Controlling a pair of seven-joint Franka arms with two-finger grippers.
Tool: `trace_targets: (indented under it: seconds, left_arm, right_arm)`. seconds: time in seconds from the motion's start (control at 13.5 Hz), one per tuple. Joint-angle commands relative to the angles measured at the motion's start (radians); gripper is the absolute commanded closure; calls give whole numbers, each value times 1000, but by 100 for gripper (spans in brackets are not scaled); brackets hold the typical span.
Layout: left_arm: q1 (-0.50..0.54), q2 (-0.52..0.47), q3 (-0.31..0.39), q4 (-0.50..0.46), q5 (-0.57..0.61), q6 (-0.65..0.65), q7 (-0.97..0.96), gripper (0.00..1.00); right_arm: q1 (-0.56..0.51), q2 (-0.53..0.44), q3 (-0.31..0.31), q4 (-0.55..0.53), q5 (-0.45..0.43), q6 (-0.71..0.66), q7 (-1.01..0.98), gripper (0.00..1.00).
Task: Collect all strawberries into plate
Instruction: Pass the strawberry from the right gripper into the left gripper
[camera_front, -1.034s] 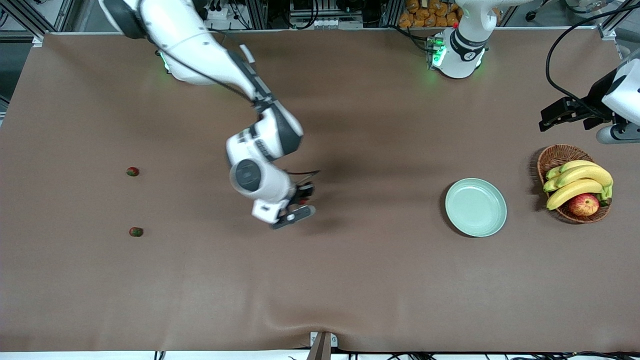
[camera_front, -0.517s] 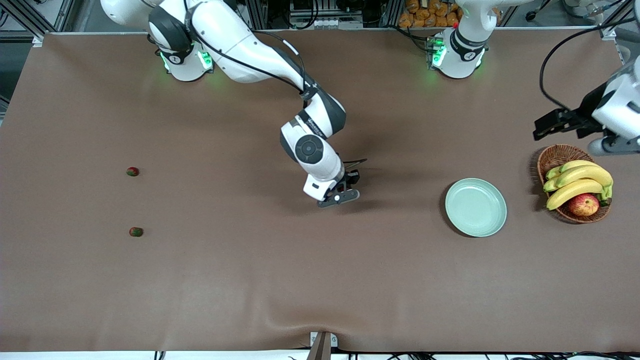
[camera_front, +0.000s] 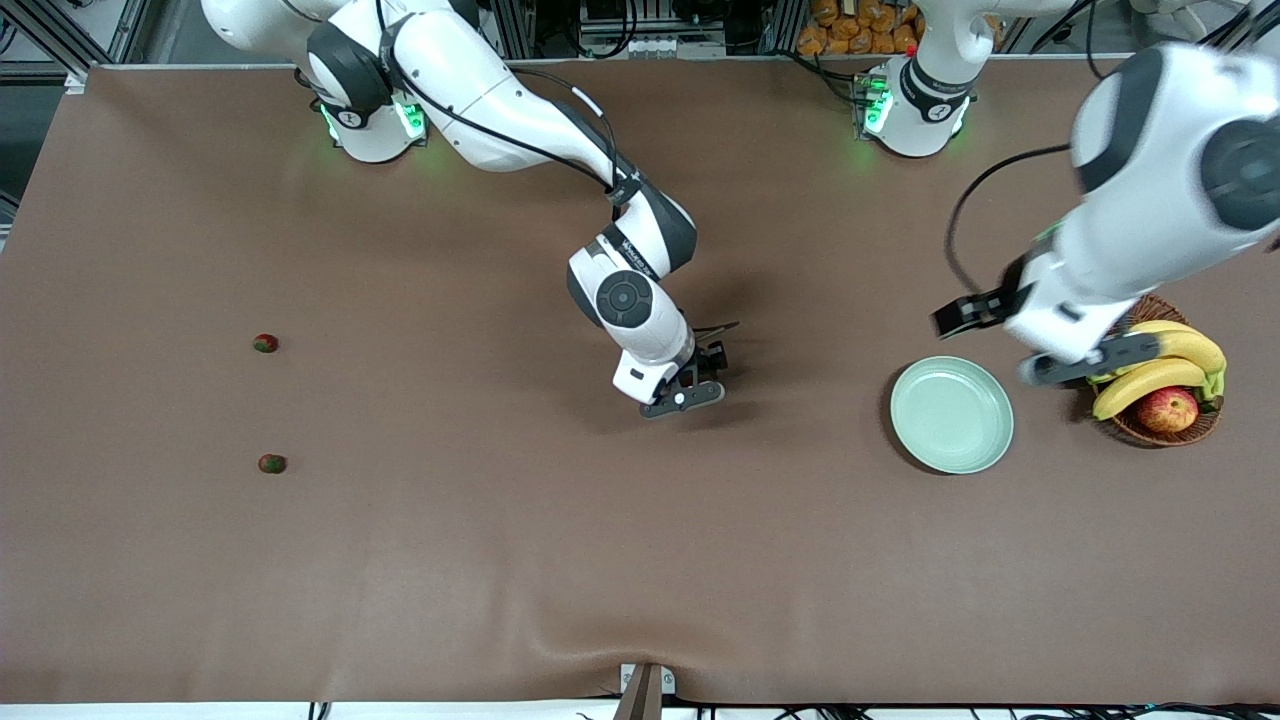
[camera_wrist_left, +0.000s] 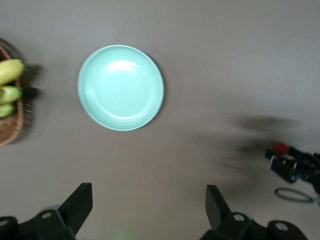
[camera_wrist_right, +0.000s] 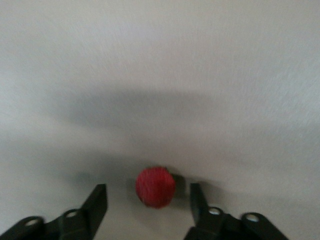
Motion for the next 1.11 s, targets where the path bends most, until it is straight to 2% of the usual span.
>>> trace_targets:
  seconds: [0.0,0.22,0.44,0.66,0.74,0.96,1.03]
  left_arm:
    - [-78,73,5,7,3,89,-155,0]
    - [-198,182,6,24,5,274,-420,0]
    - [-293,304,8,64,36,383,-554,0]
    - [-359,424,8,102,69,457,-673,0]
    - [-370,444,6,101,71,495,-703,0]
    - [-390,490,5,89,68,558,-734,1]
    - [-402,504,5,89,68,560,-746,6]
  right_arm:
    - [-40,-77,-7,-27,0,-38,7,0]
    - [-149,-169,-33,-51,-2,-197,6,0]
    - [-232,-206,-161,-52,-2,-343,-87,0]
    - [-246,-213,-336,-63,-2,-443,-267,0]
    - [-263,-210,-372,-81,-2,-450,-319,0]
    - [-380,-200,-380,-103,-2,-448,-507,0]
    - [-425,-191,-380,-104,-2,-445,-582,0]
